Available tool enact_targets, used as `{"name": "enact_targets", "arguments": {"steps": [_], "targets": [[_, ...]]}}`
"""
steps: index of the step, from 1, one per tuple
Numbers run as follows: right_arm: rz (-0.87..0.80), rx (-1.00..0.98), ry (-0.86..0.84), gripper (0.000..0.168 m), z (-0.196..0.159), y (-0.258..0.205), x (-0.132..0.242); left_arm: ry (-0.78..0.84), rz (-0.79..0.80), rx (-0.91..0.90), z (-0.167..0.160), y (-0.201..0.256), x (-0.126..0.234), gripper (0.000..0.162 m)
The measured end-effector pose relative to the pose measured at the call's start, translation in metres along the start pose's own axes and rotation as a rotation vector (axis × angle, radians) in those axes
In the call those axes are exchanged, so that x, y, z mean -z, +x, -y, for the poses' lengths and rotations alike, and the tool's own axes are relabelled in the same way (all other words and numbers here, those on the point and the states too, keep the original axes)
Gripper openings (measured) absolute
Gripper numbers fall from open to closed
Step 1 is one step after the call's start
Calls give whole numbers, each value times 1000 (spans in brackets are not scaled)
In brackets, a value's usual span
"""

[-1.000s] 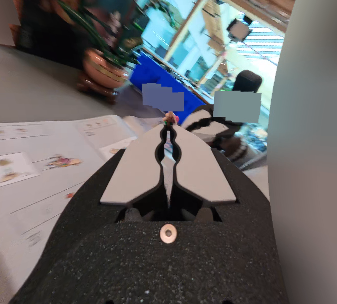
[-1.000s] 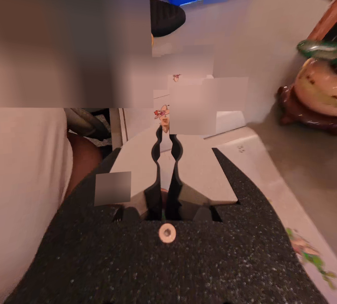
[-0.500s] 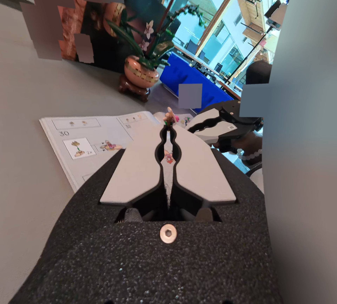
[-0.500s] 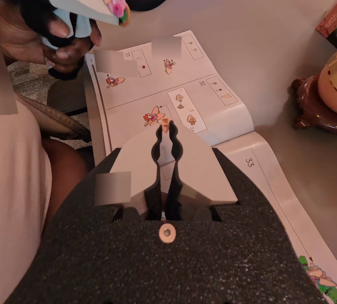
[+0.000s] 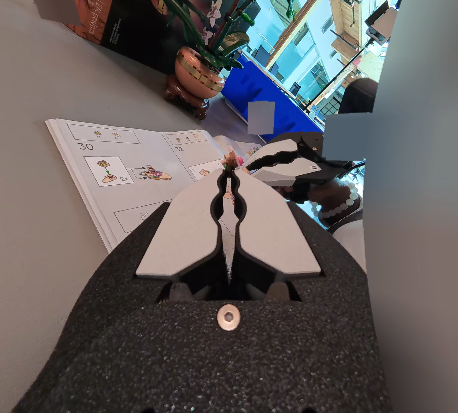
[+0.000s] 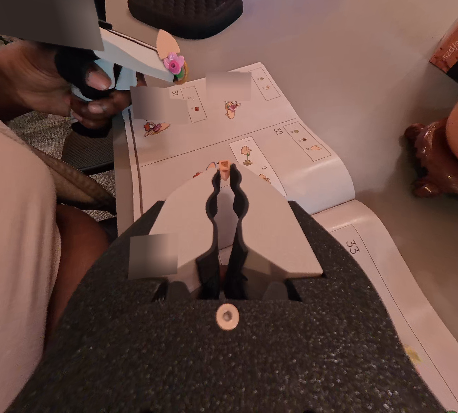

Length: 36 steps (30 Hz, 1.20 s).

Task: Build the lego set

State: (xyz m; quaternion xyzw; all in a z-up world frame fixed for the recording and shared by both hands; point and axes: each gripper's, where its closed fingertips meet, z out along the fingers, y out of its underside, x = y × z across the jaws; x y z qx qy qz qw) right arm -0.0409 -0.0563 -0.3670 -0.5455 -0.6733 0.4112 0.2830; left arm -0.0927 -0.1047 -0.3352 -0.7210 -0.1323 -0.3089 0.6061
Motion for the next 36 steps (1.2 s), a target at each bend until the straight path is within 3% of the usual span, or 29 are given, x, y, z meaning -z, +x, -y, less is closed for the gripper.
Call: {"name": "enact_targets", "arguments": {"steps": [19, 36], "targets": [[-47, 12, 50, 8, 4, 3, 4, -26, 9, 60, 0, -3, -3, 2], [-60, 2, 78, 7, 7, 5, 7, -48, -86, -67, 19, 52, -29, 2]]}}
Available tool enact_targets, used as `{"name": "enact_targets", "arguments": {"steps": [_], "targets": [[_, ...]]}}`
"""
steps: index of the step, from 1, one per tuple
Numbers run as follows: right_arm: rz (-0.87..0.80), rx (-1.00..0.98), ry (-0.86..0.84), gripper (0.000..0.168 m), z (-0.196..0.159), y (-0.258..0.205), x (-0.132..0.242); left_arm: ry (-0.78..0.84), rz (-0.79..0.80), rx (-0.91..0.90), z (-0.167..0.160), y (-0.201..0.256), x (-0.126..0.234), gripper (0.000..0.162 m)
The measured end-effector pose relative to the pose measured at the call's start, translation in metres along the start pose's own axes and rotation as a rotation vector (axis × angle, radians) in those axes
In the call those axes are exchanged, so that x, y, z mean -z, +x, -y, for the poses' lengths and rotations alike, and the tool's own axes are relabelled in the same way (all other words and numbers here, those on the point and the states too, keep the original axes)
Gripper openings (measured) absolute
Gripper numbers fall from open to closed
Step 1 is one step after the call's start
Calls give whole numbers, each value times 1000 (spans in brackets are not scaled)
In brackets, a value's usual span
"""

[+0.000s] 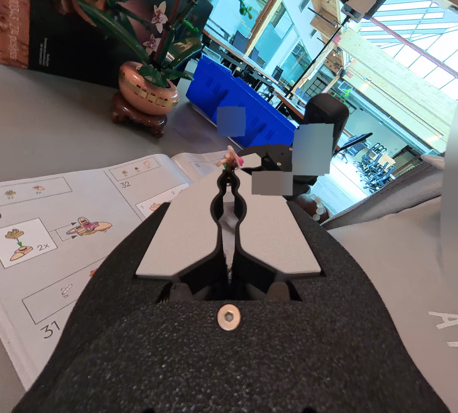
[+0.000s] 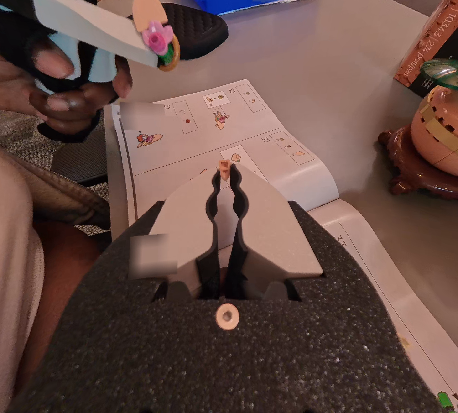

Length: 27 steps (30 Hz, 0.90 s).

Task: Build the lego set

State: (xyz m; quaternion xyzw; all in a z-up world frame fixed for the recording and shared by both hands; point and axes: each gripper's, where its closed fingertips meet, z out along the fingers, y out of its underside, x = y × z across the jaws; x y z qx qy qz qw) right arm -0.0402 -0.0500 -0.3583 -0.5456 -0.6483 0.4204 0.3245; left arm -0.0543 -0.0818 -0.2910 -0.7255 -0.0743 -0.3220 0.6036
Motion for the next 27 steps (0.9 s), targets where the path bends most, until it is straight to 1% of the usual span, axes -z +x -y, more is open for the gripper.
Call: {"name": "enact_targets", "arguments": {"steps": [3, 6, 9, 13, 16, 18, 20, 21, 23, 27], "targets": [[-5, 5, -1, 7, 0, 0, 0, -7, 8, -25, 1, 0, -1, 2], [-8, 4, 3, 8, 0, 1, 0, -29, 64, -39, -9, -18, -1, 2], [-12, 0, 11, 7, 1, 1, 1, -29, 91, 28, -20, -36, 2, 2], [-30, 5, 27, 8, 3, 3, 3, -9, 82, 33, -17, -37, 4, 2], [-46, 15, 59, 8, 7, 4, 6, 21, 61, 80, -13, -39, 7, 2], [-64, 27, 124, 8, 13, 4, 13, 42, 60, 96, -11, -41, 9, 2], [-88, 10, 212, 7, 22, 8, 24, 37, 69, 71, -12, -40, 9, 2], [-97, -9, 227, 7, 24, 11, 30, 27, 72, 54, -14, -39, 8, 3], [-122, -33, 206, 7, 23, 20, 40, 14, 74, 38, -16, -38, 6, 2], [-191, 2, 172, 7, 21, 35, 51, 22, 67, 57, -15, -39, 7, 2]]}}
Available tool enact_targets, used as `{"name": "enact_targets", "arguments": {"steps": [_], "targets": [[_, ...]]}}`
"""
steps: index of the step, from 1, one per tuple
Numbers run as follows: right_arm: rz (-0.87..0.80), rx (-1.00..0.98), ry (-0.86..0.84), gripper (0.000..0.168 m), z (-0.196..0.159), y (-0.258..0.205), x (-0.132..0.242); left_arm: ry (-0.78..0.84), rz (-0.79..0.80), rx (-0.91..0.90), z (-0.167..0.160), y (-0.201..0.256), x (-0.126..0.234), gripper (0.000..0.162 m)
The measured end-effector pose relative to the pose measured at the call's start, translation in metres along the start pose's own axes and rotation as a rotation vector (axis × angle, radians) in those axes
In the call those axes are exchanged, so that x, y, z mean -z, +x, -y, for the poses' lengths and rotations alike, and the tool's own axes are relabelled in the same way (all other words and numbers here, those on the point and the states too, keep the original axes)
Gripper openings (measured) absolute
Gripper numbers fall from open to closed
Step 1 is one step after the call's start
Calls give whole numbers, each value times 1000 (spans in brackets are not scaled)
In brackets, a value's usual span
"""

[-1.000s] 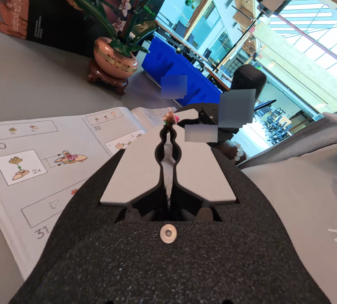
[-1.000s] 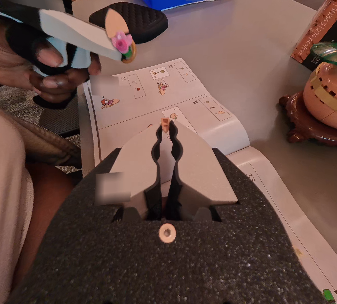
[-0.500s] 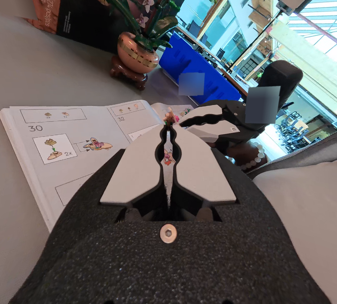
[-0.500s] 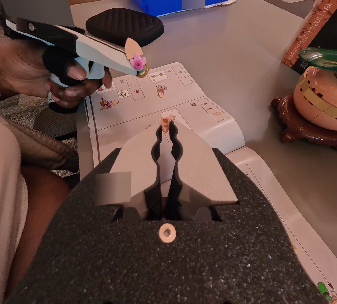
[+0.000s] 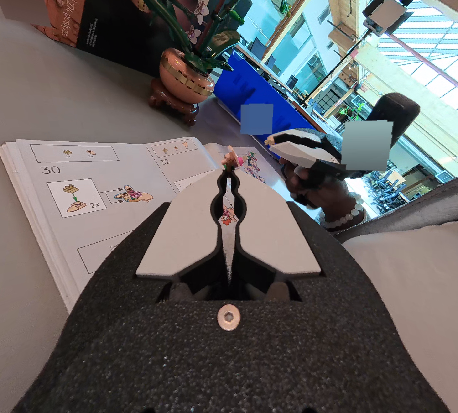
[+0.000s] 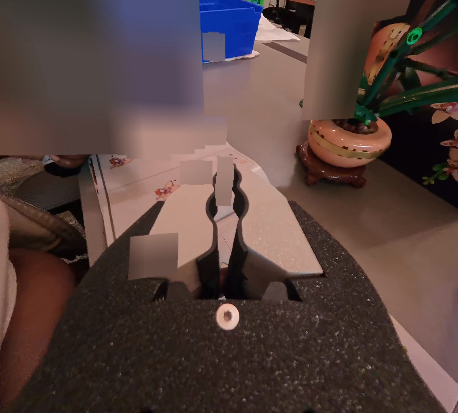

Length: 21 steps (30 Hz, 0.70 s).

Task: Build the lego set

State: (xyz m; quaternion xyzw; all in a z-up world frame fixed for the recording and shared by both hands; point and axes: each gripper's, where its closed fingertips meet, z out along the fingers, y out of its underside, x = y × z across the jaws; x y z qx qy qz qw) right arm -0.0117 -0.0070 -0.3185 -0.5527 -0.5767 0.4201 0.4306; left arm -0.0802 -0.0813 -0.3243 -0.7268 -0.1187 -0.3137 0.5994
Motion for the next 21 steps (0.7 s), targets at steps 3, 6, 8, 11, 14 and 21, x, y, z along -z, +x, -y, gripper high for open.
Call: {"name": "enact_targets", "arguments": {"steps": [3, 6, 8, 11, 14, 21], "targets": [[10, -18, -36, 7, -14, 2, -5, -6, 5, -18, -1, 1, -1, 2], [17, -36, -37, 7, -20, 2, -8, -3, 4, -11, -1, 0, 0, 2], [8, -44, -30, 7, -19, 4, -7, -4, 3, -11, -1, 1, 0, 2], [4, -48, -14, 7, -17, 4, -6, -11, 5, -22, -2, 1, -1, 3], [10, -31, -23, 7, -18, 2, -6, -9, 4, -18, -2, 1, -1, 2], [10, -22, -15, 7, -17, 1, -6, -6, 7, -21, -2, 1, -1, 2]]}}
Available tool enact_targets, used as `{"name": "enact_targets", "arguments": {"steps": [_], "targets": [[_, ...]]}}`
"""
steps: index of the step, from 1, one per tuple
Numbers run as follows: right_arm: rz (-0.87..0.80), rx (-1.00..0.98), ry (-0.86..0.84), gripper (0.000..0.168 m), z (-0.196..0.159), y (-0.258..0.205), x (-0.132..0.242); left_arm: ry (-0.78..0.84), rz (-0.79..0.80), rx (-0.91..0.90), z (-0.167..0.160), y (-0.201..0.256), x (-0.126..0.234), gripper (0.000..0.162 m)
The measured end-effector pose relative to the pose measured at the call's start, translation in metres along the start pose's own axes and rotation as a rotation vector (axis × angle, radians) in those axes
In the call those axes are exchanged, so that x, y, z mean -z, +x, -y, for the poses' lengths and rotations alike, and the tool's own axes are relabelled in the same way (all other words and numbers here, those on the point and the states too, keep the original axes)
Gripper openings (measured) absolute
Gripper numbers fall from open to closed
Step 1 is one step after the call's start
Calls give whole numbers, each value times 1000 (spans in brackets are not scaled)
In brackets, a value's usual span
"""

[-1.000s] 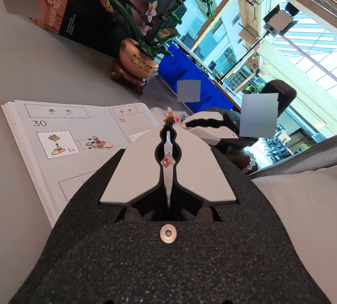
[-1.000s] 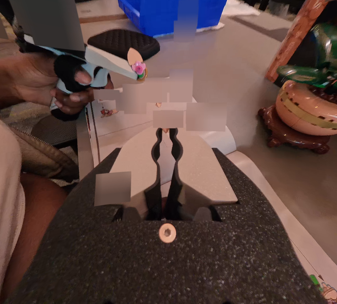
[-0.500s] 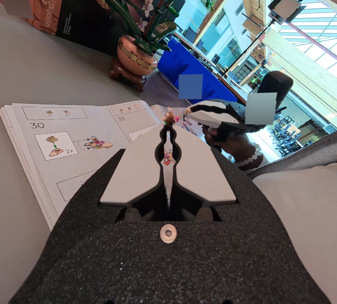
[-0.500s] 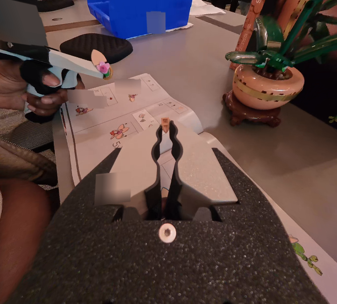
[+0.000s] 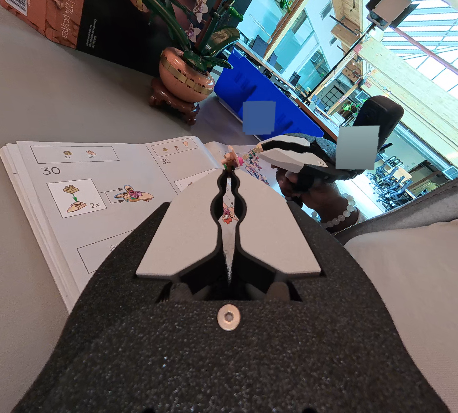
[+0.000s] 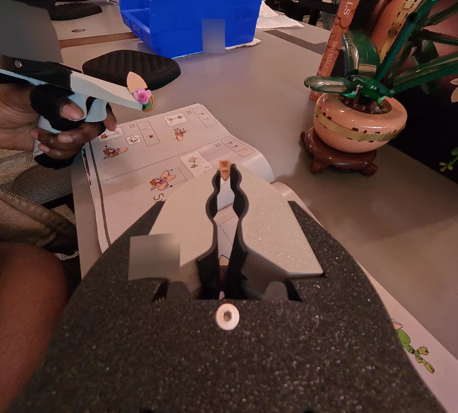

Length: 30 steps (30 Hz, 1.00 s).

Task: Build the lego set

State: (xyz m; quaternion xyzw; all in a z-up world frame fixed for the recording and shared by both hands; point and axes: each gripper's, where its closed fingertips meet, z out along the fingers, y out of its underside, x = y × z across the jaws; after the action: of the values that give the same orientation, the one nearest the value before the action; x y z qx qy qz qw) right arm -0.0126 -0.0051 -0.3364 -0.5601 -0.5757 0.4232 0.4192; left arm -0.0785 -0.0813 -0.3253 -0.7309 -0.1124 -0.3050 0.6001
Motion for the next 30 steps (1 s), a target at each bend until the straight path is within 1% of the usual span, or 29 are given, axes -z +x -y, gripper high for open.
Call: {"name": "enact_targets", "arguments": {"steps": [7, 11, 17, 22, 30], "targets": [[5, 44, -11, 7, -1, -5, -1, -9, 3, -15, -2, 1, -1, 3], [6, 36, -4, 7, 0, -4, 0, -24, 3, -35, -4, 2, -1, 3], [29, 45, 14, 8, 1, -8, 1, -55, -4, -94, -10, 7, -3, 2], [55, 62, 14, 8, 1, -12, 1, -79, -27, -94, -13, 10, -4, 3], [78, -1, 40, 7, 4, -8, 4, -86, -36, -94, -14, 11, -4, 2]]}}
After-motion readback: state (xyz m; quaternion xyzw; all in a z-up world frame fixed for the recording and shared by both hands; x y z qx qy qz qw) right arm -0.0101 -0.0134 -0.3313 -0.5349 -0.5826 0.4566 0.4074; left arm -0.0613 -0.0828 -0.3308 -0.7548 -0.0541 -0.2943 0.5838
